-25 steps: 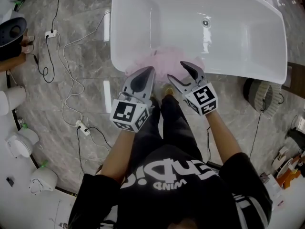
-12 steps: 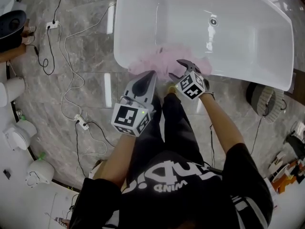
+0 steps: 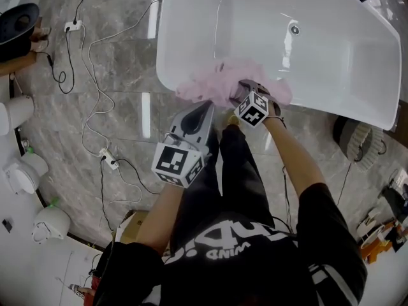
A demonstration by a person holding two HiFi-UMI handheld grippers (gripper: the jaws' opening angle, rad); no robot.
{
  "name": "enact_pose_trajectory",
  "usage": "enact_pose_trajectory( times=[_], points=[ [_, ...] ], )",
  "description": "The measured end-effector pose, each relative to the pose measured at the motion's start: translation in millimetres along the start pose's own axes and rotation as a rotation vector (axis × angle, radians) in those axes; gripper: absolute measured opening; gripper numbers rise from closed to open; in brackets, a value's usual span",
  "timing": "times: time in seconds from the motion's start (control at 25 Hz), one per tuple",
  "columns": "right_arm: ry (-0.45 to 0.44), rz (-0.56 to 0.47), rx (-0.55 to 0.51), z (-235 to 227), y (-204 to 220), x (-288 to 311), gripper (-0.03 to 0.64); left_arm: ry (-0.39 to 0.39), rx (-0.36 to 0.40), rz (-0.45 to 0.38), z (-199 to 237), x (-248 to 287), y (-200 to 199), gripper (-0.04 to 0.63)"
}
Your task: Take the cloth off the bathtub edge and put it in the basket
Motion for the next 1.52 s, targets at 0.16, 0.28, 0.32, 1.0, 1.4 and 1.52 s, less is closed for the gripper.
enact_pose_trajectory(
  times=[0.16, 0.28, 0.32, 1.0, 1.4, 1.52],
  points=[
    [-0.016, -0.010, -0.029, 2.1, -0.7, 4.2, 0.256, -0.001, -0.013, 0.008, 3.1, 2.3, 8.0, 0.014],
    [-0.024, -0.016, -0.048, 1.8, 0.3, 5.3, 0.256, -0.001, -0.025, 0.016, 1.9, 5.3, 13.8, 0.014],
    [-0.026, -0.016, -0.050, 1.6, 1.2, 5.4, 0.256, -0.001, -0.028, 0.019, 1.1, 6.3, 15.9, 0.014],
    [-0.039, 0.059, -0.102, 2.7, -2.8, -9.7, 0.213, -0.008, -0.017, 0.009, 0.0, -7.9, 1.2, 0.014],
    [-0.027, 0.041, -0.016, -0.9, -10.8, -23.2, 0.089, -0.002, -0.017, 0.007, -1.3, -14.6, -0.5, 0.014],
    [-0.015, 0.040, -0.004, 0.3, -10.2, -30.0, 0.080, 0.004, -0.015, 0.001, -4.1, -15.9, -2.3, 0.014]
  ],
)
Point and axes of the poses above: the fingertips, and each gripper's own axes: x forward along the fingers, z to its left, y out of its underside, the point moved 1 cm from there along -x, backward along the fingers, and after that the axes turned 5 degrees about y, right-handed, at the moved point
